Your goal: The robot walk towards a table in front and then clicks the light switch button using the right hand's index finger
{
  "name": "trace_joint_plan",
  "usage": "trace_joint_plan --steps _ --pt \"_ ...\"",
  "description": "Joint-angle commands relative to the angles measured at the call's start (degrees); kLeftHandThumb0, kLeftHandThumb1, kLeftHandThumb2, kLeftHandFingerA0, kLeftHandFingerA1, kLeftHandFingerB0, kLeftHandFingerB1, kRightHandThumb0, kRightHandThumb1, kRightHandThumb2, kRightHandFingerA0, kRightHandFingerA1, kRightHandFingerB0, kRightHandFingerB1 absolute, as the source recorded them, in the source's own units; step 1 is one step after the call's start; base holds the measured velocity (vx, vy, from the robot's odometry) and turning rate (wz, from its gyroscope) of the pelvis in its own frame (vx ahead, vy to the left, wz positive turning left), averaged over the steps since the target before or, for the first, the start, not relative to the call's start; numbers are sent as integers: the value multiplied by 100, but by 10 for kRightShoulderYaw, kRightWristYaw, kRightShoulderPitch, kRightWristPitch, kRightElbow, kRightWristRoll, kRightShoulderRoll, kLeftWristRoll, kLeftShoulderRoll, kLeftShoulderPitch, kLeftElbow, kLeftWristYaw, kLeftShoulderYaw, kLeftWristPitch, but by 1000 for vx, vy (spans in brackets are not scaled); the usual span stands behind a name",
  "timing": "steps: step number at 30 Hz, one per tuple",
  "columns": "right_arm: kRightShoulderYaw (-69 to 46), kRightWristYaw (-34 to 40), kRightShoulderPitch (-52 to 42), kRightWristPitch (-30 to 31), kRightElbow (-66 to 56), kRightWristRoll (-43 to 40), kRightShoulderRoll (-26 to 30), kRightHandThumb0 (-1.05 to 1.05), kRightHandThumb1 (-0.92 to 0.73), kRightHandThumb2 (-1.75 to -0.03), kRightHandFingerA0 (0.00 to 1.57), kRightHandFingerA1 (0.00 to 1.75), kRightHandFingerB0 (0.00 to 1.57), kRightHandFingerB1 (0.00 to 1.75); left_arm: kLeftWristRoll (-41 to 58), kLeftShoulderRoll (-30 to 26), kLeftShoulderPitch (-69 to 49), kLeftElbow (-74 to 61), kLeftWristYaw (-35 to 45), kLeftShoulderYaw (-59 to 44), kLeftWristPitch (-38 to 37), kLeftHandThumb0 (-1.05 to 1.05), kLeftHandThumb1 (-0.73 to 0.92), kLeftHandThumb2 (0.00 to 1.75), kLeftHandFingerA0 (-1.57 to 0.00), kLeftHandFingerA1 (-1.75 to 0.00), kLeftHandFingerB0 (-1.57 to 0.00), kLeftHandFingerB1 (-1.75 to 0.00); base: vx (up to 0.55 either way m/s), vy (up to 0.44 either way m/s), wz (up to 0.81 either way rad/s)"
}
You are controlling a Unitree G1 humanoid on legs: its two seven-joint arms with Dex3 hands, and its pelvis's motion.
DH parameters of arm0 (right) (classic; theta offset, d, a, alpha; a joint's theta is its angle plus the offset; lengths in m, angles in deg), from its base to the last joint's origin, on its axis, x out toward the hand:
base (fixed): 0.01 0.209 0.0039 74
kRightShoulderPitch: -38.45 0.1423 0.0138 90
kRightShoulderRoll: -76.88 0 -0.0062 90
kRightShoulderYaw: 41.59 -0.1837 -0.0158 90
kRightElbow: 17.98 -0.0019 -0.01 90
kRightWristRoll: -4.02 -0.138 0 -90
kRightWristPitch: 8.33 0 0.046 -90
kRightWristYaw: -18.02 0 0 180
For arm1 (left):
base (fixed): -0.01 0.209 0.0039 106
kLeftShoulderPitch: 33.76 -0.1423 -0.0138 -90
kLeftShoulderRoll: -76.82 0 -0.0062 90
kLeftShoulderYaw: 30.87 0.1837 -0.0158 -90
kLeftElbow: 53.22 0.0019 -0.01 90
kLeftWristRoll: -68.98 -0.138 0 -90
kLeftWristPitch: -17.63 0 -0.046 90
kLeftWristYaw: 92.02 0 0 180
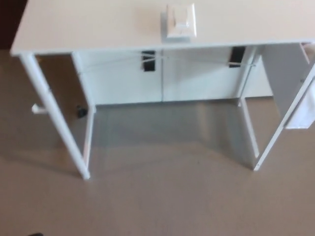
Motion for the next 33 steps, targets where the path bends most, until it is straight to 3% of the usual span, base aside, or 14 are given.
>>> trace_joint_plan --steps 1,9,19,33 --pt "2 4 -9 -2 -9 0 0 -37 -52 -55 77 50 53 45 -6 -10 -4 -1 4 -1 2 -12 63 101 -23 -55 -12 -49 524 299 -5" --pt "2 5 -12 -4 -9 1 -1 -38 -52 -55 78 50 53 44 -10 -13 -5 -8 0 3 2 -12 64 101 -26 -56 -13 -49 408 190 -17" --pt "0 7 -12 -8 -7 3 -2 -37 -52 -55 78 49 54 44 -19 -19 0 -13 -1 15 7 -12 63 101 -26 -56 -14 -50 265 -103 12" --pt "2 10 -19 -25 4 8 -4 -41 -51 -55 77 49 54 44 -14 -26 -1 -23 6 30 31 -14 61 99 -25 -56 -12 -49 142 78 -9"
